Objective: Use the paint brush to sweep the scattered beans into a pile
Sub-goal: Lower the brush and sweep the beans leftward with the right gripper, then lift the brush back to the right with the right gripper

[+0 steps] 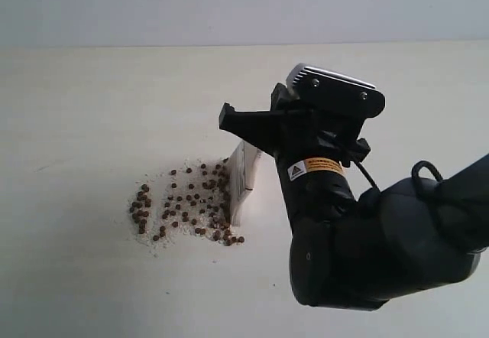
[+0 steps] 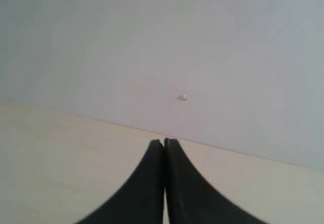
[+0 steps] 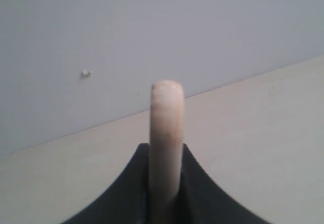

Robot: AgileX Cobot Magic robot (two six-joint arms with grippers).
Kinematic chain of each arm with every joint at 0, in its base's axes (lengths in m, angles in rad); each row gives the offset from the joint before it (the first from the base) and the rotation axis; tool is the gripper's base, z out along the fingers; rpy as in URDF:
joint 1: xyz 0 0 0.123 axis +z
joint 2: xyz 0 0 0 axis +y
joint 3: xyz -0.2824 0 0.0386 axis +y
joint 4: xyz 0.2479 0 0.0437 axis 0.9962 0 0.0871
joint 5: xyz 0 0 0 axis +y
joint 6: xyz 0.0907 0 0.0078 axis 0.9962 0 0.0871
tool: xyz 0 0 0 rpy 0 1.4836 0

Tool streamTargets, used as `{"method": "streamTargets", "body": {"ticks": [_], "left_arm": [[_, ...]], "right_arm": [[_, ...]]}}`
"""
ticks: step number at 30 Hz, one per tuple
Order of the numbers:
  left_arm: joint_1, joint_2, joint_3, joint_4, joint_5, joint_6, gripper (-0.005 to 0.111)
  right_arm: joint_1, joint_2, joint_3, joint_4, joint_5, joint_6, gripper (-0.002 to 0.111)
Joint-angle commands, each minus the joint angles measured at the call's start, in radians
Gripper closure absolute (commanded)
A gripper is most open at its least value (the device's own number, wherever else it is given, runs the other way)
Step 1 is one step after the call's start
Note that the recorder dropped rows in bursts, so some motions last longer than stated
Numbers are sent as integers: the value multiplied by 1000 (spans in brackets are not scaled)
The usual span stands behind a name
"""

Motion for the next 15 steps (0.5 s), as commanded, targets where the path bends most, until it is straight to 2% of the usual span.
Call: {"method": "streamTargets", "body": {"ticks": [1,15], "left_arm": [[-5,-7,4,-5,2,-6,107],[-5,-7,4,-5,2,-6,107]], "right_arm": [[4,-3,-8,30,5,-87,108],[4,-95,-8,-1,24,-147,108]]}}
